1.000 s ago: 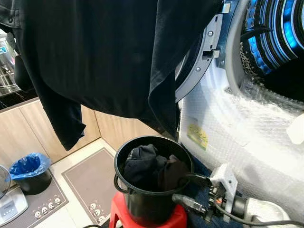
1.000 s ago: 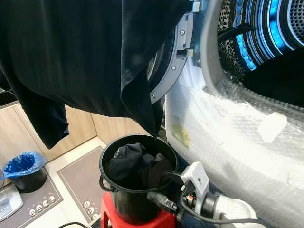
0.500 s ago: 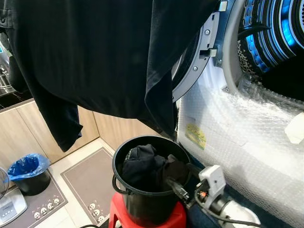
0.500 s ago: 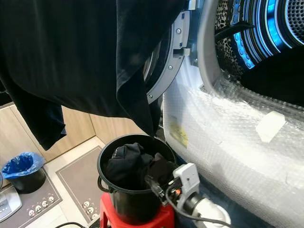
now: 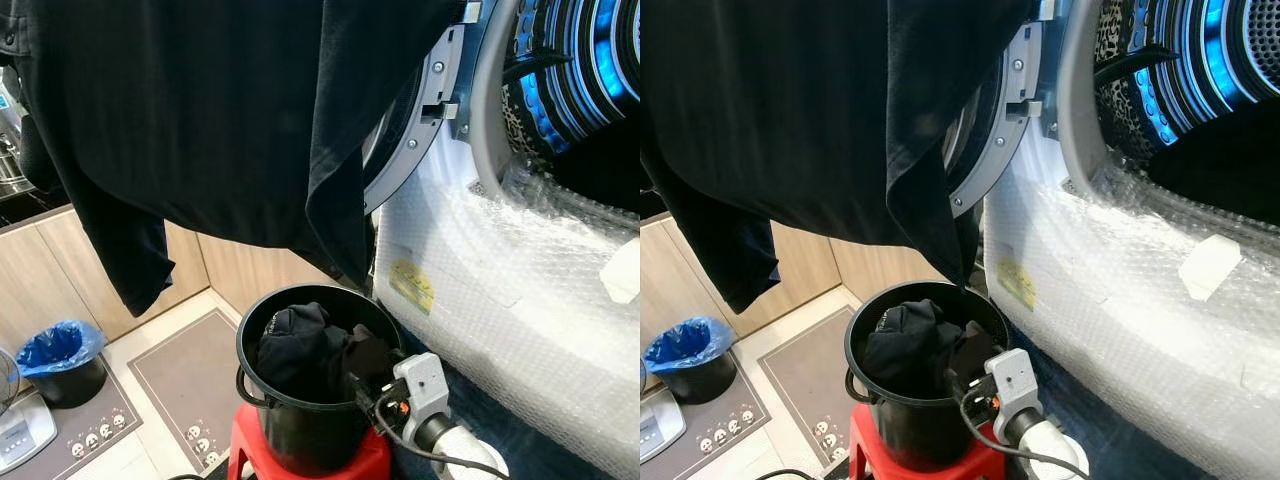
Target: Clothes washing
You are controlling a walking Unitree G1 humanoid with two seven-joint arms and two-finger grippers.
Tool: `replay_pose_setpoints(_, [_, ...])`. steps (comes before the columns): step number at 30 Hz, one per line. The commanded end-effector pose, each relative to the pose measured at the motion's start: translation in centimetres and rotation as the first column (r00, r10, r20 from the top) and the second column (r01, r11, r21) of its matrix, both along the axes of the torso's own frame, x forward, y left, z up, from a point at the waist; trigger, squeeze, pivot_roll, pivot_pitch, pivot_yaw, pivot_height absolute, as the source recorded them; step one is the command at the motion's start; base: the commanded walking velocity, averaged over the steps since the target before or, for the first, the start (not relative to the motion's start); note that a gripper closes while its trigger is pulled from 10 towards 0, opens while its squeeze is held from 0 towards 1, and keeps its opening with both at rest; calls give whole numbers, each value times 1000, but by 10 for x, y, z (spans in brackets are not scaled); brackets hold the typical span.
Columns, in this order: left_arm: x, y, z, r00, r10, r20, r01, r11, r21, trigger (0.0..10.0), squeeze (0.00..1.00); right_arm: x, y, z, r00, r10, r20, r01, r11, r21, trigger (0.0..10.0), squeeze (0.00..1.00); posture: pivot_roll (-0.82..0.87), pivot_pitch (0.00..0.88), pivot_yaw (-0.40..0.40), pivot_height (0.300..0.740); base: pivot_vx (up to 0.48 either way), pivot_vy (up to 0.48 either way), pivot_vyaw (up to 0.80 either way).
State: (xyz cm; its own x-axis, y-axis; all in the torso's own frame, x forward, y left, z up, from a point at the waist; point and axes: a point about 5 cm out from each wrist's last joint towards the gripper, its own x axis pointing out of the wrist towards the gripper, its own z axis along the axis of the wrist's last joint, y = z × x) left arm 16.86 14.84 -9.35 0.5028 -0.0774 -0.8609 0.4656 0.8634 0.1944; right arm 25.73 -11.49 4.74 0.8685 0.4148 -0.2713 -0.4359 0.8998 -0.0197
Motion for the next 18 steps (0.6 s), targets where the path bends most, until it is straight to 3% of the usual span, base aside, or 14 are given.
replay_pose_setpoints(1, [-12,-2,-6,998,19,-52,-19,1000,-2,10000,0,3,2,2,1000,7,25,-6,1000,-28,10000,0,-14,0,-3,740,0,0,0])
replay_pose_setpoints(3, [-14,-4,-6,998,24,-56,-24,1000,-4,10000,0,4,0,-3,999,-47,6,47,995,-88,10000,0,-7,0,-5,740,0,0,0])
replay_pose_setpoints(7, [-19,-5,-8,997,32,-66,-32,999,-2,10000,0,4,2,-5,998,-58,0,58,995,-86,10000,0,-1,0,-8,740,0,0,0])
replay_pose_setpoints(15, [-30,2,-12,995,48,-90,-48,999,9,10000,0,8,13,-13,989,-146,-17,139,968,-210,10000,0,6,0,-9,740,0,0,0])
replay_pose_setpoints(18, [-32,5,-13,994,52,-95,-51,999,14,10000,0,7,16,-15,987,-155,-37,144,967,-210,10000,0,7,0,-8,740,0,0,0])
